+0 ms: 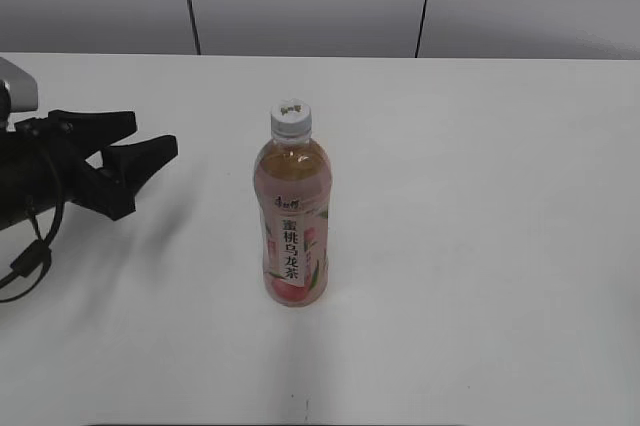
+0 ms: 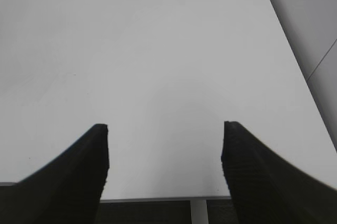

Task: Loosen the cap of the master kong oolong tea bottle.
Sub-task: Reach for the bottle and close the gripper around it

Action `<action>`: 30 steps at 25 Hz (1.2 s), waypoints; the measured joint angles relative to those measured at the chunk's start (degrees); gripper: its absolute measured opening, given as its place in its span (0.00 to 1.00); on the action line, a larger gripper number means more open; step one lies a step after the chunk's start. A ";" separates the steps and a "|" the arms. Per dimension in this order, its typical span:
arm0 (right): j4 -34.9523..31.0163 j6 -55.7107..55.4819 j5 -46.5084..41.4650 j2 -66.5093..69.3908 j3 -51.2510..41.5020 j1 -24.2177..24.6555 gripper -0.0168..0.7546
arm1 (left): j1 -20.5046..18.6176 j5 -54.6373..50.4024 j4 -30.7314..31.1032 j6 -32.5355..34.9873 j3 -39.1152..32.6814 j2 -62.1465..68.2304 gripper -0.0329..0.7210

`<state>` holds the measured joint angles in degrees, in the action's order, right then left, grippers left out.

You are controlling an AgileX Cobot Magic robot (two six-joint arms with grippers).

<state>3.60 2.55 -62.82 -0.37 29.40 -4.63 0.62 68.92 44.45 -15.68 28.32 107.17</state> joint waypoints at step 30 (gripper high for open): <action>0.00 0.00 0.00 0.00 0.00 0.00 0.68 | 7.95 0.24 20.33 -4.09 0.00 0.00 0.83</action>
<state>3.60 2.55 -62.82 -0.37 29.40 -4.63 8.57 69.15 64.78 -19.77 28.32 107.17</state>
